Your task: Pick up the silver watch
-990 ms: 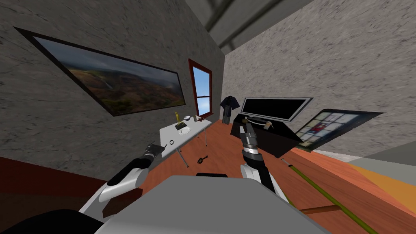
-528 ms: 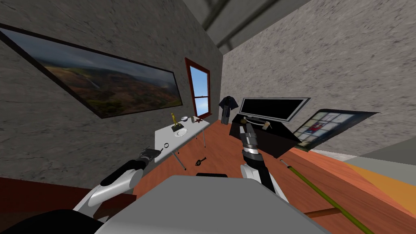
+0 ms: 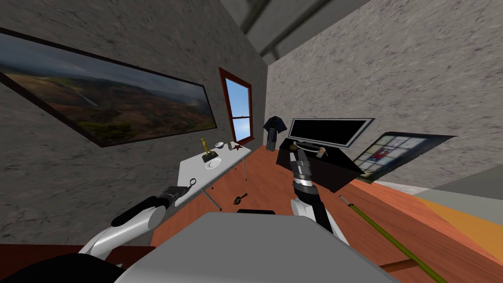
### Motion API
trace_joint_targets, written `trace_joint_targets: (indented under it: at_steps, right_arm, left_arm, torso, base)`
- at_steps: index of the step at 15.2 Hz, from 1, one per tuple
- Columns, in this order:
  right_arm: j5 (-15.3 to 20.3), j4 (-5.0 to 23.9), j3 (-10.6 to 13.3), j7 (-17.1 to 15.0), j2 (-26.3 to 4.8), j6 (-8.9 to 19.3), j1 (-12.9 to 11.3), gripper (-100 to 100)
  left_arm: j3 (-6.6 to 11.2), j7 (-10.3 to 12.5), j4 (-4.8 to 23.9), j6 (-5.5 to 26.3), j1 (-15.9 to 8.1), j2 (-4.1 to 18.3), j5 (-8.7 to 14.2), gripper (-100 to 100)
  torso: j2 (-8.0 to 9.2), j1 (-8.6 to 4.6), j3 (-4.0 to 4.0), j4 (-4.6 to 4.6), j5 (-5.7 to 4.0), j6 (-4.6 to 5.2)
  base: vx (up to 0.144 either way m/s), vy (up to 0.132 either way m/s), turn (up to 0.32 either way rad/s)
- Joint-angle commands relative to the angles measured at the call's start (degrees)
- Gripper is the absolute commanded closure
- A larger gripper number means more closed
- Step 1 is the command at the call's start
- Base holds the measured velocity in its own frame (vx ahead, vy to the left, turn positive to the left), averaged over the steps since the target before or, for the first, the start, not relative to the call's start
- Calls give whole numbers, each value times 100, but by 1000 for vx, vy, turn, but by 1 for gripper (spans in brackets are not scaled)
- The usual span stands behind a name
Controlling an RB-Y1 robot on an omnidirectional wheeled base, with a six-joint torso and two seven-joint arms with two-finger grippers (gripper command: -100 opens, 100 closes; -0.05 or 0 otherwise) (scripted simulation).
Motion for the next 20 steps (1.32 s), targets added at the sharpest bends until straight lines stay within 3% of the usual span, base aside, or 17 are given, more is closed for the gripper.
trace_joint_targets:
  at_steps: [1,2,3,4,5,6,9,17,19,20]
  right_arm:
    - [0,0,0,0,0,0,0,0]
    - [0,0,0,0,0,0,0,0]
    - [0,0,0,0,0,0,0,0]
    - [0,0,0,0,0,0,0,0]
    - [0,0,0,0,0,0,0,0]
    - [0,0,0,0,0,0,0,0]
    - [0,0,0,0,0,0,0,0]
    - [0,0,0,0,0,0,0,0]
    - [0,0,-1,0,-1,0,0,0]
    - [0,0,-1,0,-1,0,0,0]
  left_arm:
    - [191,192,177,286,-18,66,135,-100]
    - [191,192,177,413,-18,66,135,-100]
    - [323,321,295,545,-39,105,212,-100]
    - [323,321,295,658,-39,105,212,-100]
    - [450,440,411,791,-59,146,283,-100]
    - [450,440,411,892,-59,146,283,-100]
    - [682,649,629,1290,-97,223,408,-100]
    - [1078,970,1027,2022,-157,362,601,-100]
    - [1050,949,1045,1970,-186,376,582,-100]
    - [1007,867,1236,1836,-286,305,534,-100]
  torso:
    - [0,0,0,0,0,0]
    - [-3,-2,-1,0,0,0]
    - [-5,0,-3,-1,0,0]
    - [-8,0,-4,-1,0,0]
    - [-6,2,-4,-2,0,0]
    - [-8,4,-4,-1,0,1]
    - [-10,5,-6,-2,1,0]
    - [-2,19,-1,0,4,0]
    - [-4,25,-2,-1,5,0]
    - [4,25,2,0,5,0]
  base:
    - [103,-63,-47]
    - [107,-55,-32]
    - [115,-54,-38]
    - [103,-46,-27]
    - [110,-45,-30]
    - [109,-46,-31]
    - [117,-38,-29]
    - [98,-16,-23]
    - [82,8,-8]
    - [31,30,22]
